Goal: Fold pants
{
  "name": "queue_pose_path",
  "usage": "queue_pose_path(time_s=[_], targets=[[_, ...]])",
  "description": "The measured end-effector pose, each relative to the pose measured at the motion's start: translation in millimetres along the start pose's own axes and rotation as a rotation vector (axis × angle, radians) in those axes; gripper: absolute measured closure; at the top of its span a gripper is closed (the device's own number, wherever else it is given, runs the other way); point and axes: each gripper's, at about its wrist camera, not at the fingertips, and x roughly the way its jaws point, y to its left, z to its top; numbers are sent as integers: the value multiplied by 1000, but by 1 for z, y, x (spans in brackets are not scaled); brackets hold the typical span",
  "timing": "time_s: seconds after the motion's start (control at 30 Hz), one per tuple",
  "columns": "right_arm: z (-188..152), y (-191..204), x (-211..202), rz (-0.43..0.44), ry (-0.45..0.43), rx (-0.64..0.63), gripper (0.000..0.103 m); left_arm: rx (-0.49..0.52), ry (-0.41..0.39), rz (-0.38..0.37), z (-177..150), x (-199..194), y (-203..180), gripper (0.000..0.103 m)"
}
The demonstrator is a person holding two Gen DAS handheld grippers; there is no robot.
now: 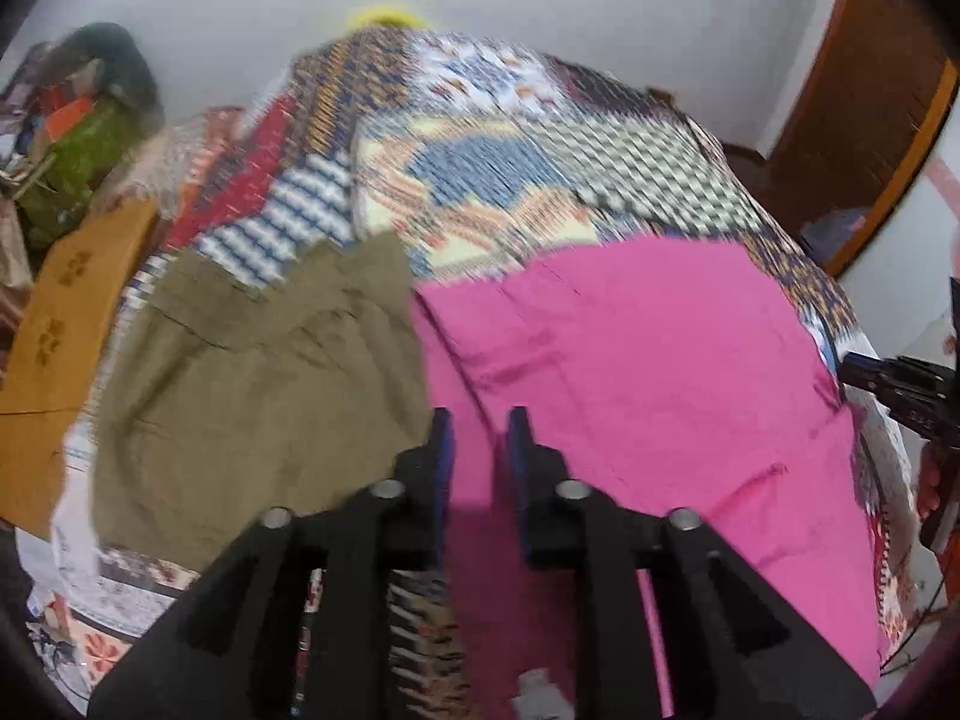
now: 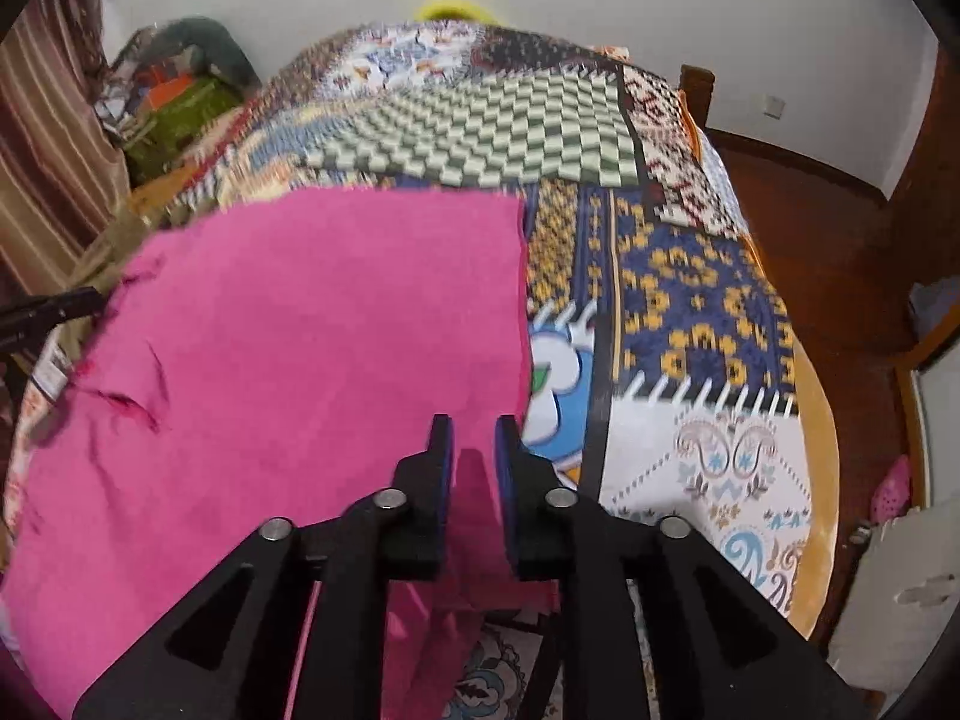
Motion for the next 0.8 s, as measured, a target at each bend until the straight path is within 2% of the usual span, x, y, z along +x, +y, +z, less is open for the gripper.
queue_pose_path(time_s=[0.07, 0.17, 0.43, 0.57, 0.8], targets=[[10, 1, -6, 11, -30, 5, 73, -30, -30, -6, 8, -7, 12, 66], [26, 2, -10, 10, -62, 2, 65, -82, -38, -41, 21, -8, 28, 65], [65, -7, 7, 10, -79, 42, 65, -80, 40, -75, 50, 36, 36, 64], [79, -13, 26, 1, -61, 54, 65, -48, 69, -98, 54, 56, 29, 64], [90, -18, 63, -6, -14, 48, 65, -1, 113, -83, 52, 92, 25, 64]])
